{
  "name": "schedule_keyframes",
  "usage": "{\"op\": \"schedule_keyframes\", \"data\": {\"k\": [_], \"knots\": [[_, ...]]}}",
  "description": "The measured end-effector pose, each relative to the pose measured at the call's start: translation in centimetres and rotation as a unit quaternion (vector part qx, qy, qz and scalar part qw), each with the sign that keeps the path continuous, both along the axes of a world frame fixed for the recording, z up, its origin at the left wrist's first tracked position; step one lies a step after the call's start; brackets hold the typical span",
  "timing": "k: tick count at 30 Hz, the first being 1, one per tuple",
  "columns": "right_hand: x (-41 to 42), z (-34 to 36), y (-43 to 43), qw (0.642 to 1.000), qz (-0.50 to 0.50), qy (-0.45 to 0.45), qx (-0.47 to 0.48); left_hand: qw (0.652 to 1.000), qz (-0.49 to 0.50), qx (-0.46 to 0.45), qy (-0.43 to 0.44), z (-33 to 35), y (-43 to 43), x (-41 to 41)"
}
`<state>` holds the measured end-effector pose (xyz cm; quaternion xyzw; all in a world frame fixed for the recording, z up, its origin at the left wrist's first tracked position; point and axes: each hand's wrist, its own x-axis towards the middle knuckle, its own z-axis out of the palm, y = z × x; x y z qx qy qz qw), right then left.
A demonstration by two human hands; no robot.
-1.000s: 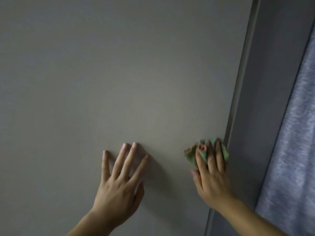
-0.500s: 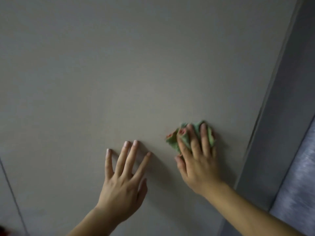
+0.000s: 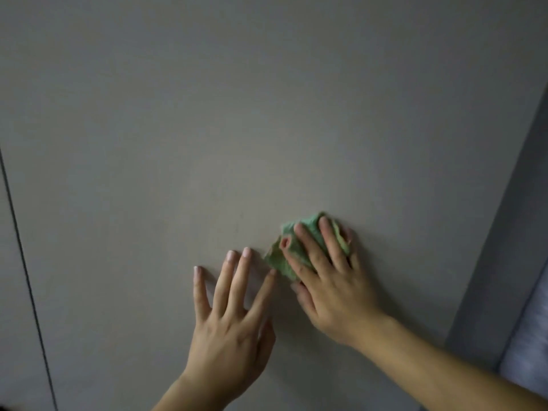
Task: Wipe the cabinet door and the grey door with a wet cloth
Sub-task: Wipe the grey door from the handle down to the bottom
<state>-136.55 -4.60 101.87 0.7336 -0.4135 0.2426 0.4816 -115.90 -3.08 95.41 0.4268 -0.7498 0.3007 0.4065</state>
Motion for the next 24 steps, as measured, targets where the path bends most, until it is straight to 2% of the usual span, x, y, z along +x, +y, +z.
{"op": "schedule_keyframes", "data": {"k": [3,7,10,15,17,19,22,24], "knots": [[-0.4,0.6,-0.2,0.999,0.008,0.049,-0.017,1.000,0.001,-0.016,-0.002,-1.6,-0.4,0.9],[1.8,7.8,-1.4,0.997,0.003,-0.033,-0.069,0.999,0.011,-0.051,0.001,-3.2,-1.7,1.7],[3.2,8.9,-1.9,0.995,-0.001,-0.051,-0.081,0.997,0.016,-0.077,0.017,-4.7,-2.4,1.8],[1.0,1.4,-1.7,0.989,0.004,0.112,-0.095,0.990,0.004,-0.131,0.041,-5.9,-3.2,1.6],[-0.6,0.9,-1.7,0.988,-0.003,0.123,-0.091,0.989,0.007,-0.138,0.050,-6.0,-3.3,1.3],[-1.5,2.4,-1.7,0.993,-0.022,0.056,-0.101,0.989,0.016,-0.137,0.057,-6.2,-3.4,1.0],[-1.3,4.0,-1.7,0.992,-0.035,-0.101,-0.068,0.989,0.028,-0.132,0.053,-6.5,-3.7,1.2],[-0.5,1.5,-2.0,0.991,-0.022,-0.109,-0.078,0.989,0.032,-0.132,0.049,-7.0,-4.0,1.5]]}}
